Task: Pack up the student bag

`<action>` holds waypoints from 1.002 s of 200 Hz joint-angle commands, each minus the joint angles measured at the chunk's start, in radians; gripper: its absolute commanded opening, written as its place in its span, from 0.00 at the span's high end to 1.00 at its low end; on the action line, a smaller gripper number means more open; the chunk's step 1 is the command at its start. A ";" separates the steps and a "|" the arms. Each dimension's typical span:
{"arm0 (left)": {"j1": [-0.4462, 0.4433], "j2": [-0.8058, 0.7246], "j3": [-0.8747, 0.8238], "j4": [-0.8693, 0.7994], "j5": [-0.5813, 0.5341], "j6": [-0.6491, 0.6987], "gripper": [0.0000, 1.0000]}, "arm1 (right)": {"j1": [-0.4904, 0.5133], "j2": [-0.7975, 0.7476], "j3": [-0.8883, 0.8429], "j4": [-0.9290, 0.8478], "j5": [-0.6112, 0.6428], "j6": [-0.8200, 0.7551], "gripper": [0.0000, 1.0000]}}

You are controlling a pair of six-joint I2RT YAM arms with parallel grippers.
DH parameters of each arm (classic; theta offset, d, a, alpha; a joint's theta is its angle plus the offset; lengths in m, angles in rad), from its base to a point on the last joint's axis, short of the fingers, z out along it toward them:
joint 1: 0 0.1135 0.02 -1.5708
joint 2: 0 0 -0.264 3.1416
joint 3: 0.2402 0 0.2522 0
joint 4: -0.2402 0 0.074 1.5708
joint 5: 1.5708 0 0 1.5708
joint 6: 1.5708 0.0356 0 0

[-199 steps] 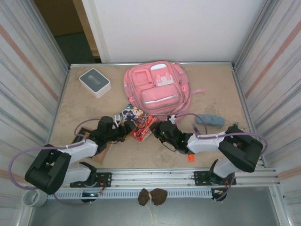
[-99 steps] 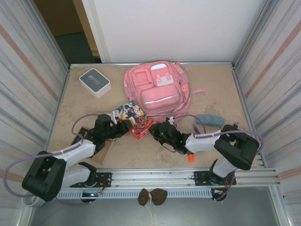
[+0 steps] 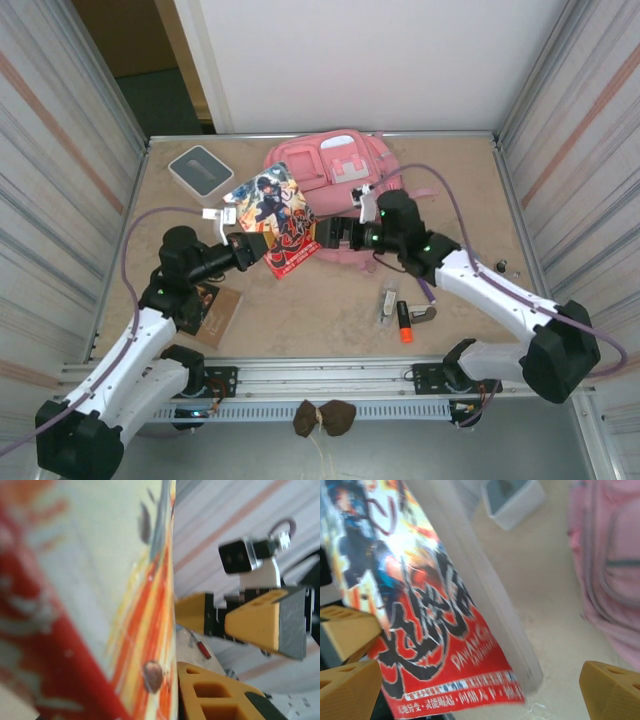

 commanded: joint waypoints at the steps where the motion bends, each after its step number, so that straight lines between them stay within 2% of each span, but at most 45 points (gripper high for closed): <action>1: 0.005 0.005 0.108 0.075 0.198 0.106 1.00 | -0.072 -0.033 0.045 -0.160 -0.240 -0.247 0.01; 25: 0.005 0.056 0.162 0.191 0.319 0.059 1.00 | -0.166 -0.035 0.055 -0.082 -0.401 -0.229 0.01; 44: 0.003 0.109 0.201 0.273 0.391 0.007 1.00 | -0.182 -0.029 0.062 0.006 -0.492 -0.195 0.01; 74: -0.013 0.187 0.254 0.352 0.436 -0.047 1.00 | -0.179 0.001 0.035 0.278 -0.633 -0.011 0.01; 100: -0.026 0.244 0.291 0.350 0.436 -0.038 1.00 | -0.164 0.028 0.028 0.454 -0.684 0.138 0.01; 108: -0.026 0.260 0.302 0.335 0.425 -0.030 1.00 | -0.161 0.030 0.028 0.478 -0.688 0.162 0.07; 117: -0.026 0.276 0.317 0.296 0.401 -0.009 1.00 | -0.161 0.025 0.025 0.496 -0.686 0.184 0.18; 144: -0.026 0.337 0.361 0.179 0.316 0.040 1.00 | -0.191 0.000 0.004 0.496 -0.621 0.226 0.68; 153: -0.026 0.361 0.372 0.149 0.290 0.050 1.00 | -0.213 -0.008 -0.011 0.491 -0.588 0.241 0.91; 159: -0.026 0.381 0.378 0.135 0.278 0.058 0.96 | -0.234 -0.014 -0.022 0.476 -0.567 0.247 0.99; 166: -0.026 0.402 0.384 0.121 0.265 0.066 0.90 | -0.261 -0.020 -0.031 0.443 -0.543 0.246 1.00; 185: -0.029 0.461 0.406 0.044 0.190 0.145 0.60 | -0.364 -0.039 -0.035 0.283 -0.506 0.208 1.00; 200: -0.057 0.517 0.459 -0.096 0.053 0.297 0.49 | -0.480 -0.057 -0.047 0.171 -0.499 0.185 1.00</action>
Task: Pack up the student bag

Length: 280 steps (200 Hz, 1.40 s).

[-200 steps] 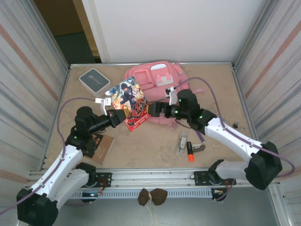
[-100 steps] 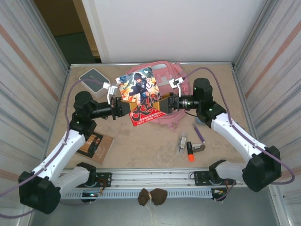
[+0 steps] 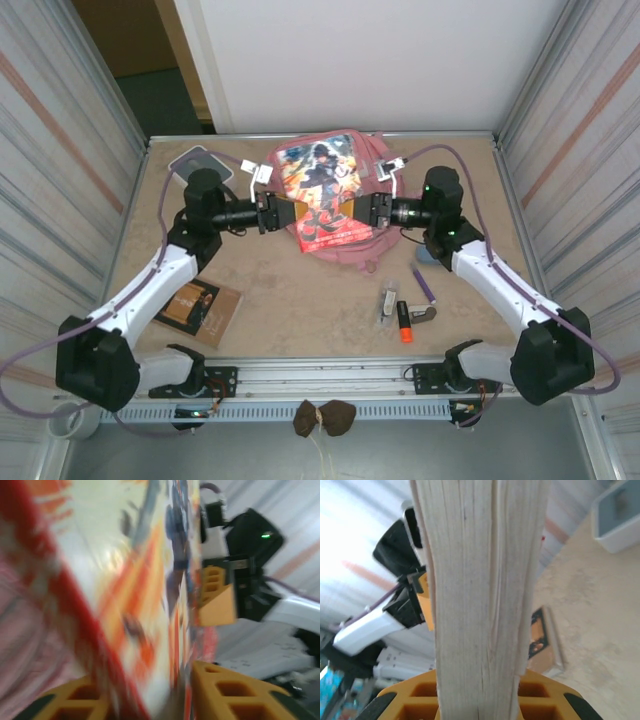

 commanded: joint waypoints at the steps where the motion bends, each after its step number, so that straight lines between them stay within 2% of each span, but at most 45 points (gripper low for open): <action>1: -0.015 0.061 0.087 -0.189 -0.223 0.223 0.49 | -0.173 -0.061 -0.009 -0.167 0.072 -0.012 1.00; 17: -0.084 0.147 0.179 -0.349 -0.420 0.427 0.42 | -0.291 -0.079 -0.013 -0.287 0.093 -0.050 1.00; 36: -0.152 0.289 0.310 -0.491 -0.580 0.625 0.39 | -0.400 -0.109 -0.007 -0.416 0.137 -0.122 1.00; 57: -0.218 0.448 0.467 -0.628 -0.681 0.797 0.35 | -0.472 -0.145 0.008 -0.552 0.214 -0.213 1.00; 78: -0.269 0.591 0.603 -0.718 -0.762 0.912 0.31 | -0.513 -0.166 -0.006 -0.592 0.251 -0.239 1.00; 96: -0.293 0.705 0.716 -0.779 -0.819 0.970 0.30 | -0.524 -0.165 -0.025 -0.593 0.249 -0.240 1.00; 135: -0.312 0.910 0.910 -0.872 -0.864 1.030 0.29 | -0.527 -0.149 -0.050 -0.593 0.250 -0.252 1.00; 212: -0.323 1.022 1.001 -0.902 -0.885 1.078 0.28 | -0.525 -0.086 -0.049 -0.569 0.221 -0.252 1.00; 229: -0.323 1.026 1.002 -0.894 -0.914 1.076 0.35 | -0.523 -0.074 -0.049 -0.570 0.218 -0.252 1.00; 260: -0.324 0.981 0.986 -0.867 -0.892 1.063 0.67 | -0.521 -0.070 -0.047 -0.606 0.224 -0.263 1.00; 280: -0.310 0.923 0.975 -0.840 -0.828 1.036 0.86 | -0.518 -0.081 -0.047 -0.636 0.233 -0.270 1.00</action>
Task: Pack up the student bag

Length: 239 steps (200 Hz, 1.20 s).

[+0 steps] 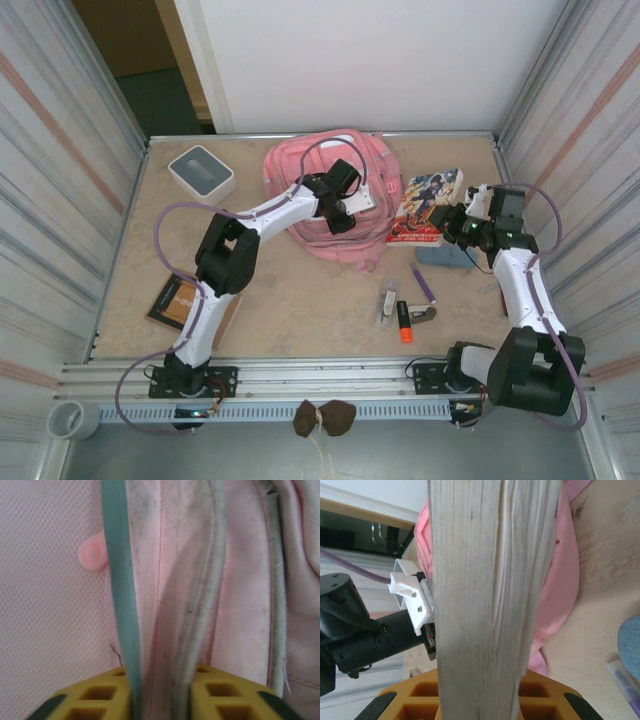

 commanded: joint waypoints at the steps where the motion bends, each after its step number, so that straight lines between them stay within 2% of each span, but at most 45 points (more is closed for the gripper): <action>1: 0.019 -0.085 0.001 0.038 0.043 -0.031 0.87 | 0.006 -0.021 0.012 0.006 -0.030 -0.044 1.00; 20: 0.049 -0.146 0.000 0.057 0.127 -0.075 1.00 | 0.019 -0.033 0.018 -0.027 -0.031 -0.053 1.00; 72: 0.168 -0.267 0.028 0.116 0.448 -0.245 1.00 | 0.089 -0.043 0.035 -0.085 -0.065 -0.064 1.00; 106: 0.228 -0.287 0.041 0.180 0.617 -0.341 1.00 | 0.178 -0.011 -0.010 0.095 -0.122 0.063 1.00; 139: 0.268 -0.271 0.079 0.179 0.716 -0.369 1.00 | 0.307 0.111 0.021 0.262 -0.133 0.153 1.00; 162: 0.281 -0.265 0.089 0.179 0.745 -0.381 1.00 | 0.372 0.190 0.048 0.362 -0.043 0.210 1.00; 194: 0.284 -0.254 0.098 0.181 0.772 -0.393 1.00 | 0.427 0.301 0.028 0.682 0.116 0.371 1.00; 239: 0.287 -0.234 0.116 0.182 0.793 -0.417 1.00 | 0.534 0.504 0.100 0.928 0.446 0.498 1.00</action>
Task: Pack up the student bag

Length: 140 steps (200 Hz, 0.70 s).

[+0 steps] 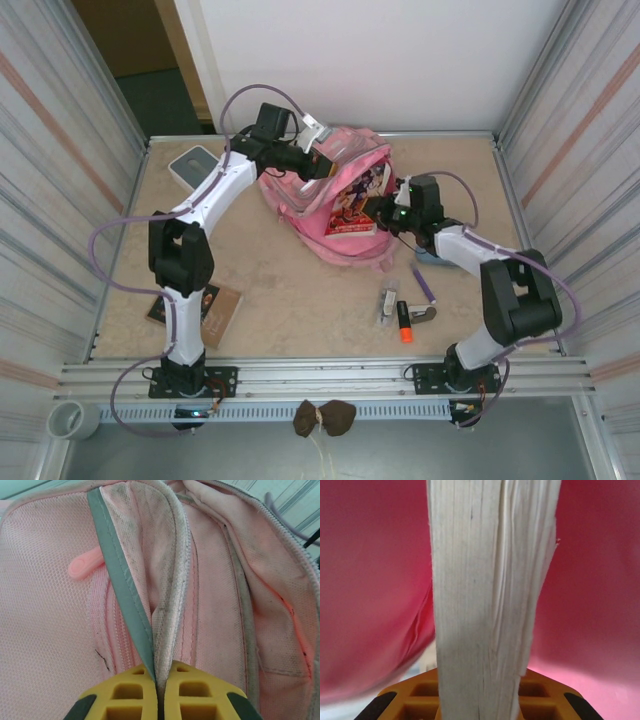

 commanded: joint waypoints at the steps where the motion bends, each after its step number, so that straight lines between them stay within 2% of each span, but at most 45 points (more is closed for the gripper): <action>1: 0.008 -0.020 0.073 0.090 0.099 -0.022 1.00 | 0.050 0.077 0.074 0.286 0.219 0.115 1.00; 27: 0.008 -0.012 0.072 0.095 0.118 -0.035 1.00 | 0.110 0.240 0.160 0.445 0.406 0.161 1.00; 45: 0.007 -0.004 0.073 0.105 0.129 -0.047 1.00 | 0.148 0.364 0.257 0.524 0.469 0.168 0.94; 77: 0.008 0.010 0.083 0.112 0.138 -0.064 1.00 | 0.205 0.490 0.353 0.484 0.543 0.159 0.67; 100: 0.014 0.017 0.087 0.116 0.120 -0.072 1.00 | 0.209 0.448 0.295 0.421 0.550 0.105 0.52; 140: 0.033 0.032 0.087 0.120 0.082 -0.103 1.00 | 0.181 0.204 0.071 0.347 0.523 -0.010 0.50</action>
